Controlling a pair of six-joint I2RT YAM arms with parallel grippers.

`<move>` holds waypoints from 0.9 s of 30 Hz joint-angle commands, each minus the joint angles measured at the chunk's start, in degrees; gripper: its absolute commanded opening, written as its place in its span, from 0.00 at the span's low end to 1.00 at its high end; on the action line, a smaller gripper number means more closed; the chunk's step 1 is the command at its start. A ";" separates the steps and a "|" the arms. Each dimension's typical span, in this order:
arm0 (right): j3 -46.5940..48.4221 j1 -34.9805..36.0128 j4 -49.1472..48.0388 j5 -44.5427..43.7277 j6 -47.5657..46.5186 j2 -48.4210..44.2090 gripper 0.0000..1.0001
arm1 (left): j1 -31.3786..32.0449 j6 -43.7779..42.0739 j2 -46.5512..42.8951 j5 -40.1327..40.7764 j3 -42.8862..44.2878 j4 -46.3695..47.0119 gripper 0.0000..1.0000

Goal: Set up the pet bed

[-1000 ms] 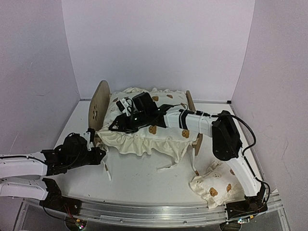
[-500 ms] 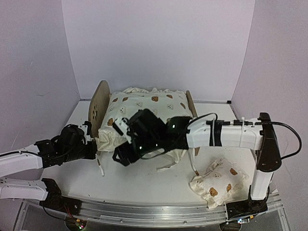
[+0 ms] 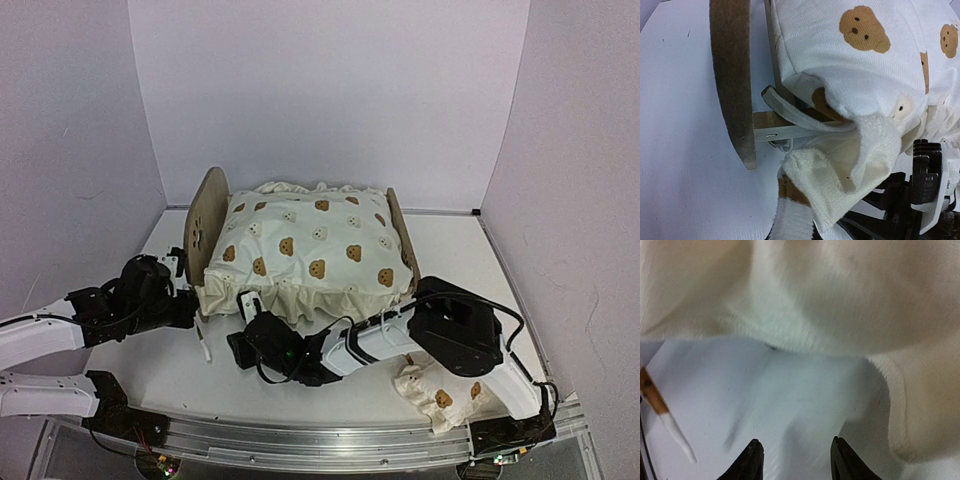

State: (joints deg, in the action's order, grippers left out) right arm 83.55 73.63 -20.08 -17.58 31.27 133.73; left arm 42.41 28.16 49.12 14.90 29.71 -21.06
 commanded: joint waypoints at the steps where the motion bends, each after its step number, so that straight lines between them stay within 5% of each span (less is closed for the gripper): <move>1: 6.25 0.28 -15.03 -10.71 3.38 4.89 0.47 | -0.40 -1.19 -1.64 1.09 3.32 0.49 0.00; 17: 37.23 -0.13 -10.99 -24.38 -1.94 30.03 0.49 | -0.40 -1.90 -3.97 -0.13 3.92 -1.24 0.00; 22: 47.30 -0.19 -5.22 -28.77 -3.18 35.78 0.38 | -0.40 -1.67 -4.38 -0.55 3.64 -1.33 0.00; 27: 50.22 -1.16 -4.78 -28.52 -4.77 38.06 0.17 | -0.45 -1.31 -4.30 -0.68 3.17 -1.35 0.00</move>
State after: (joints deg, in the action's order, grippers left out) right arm 131.02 73.56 -28.38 -44.77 27.75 168.46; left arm 42.30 26.94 45.58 14.68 31.18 -22.68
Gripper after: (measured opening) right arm 0.264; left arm 0.020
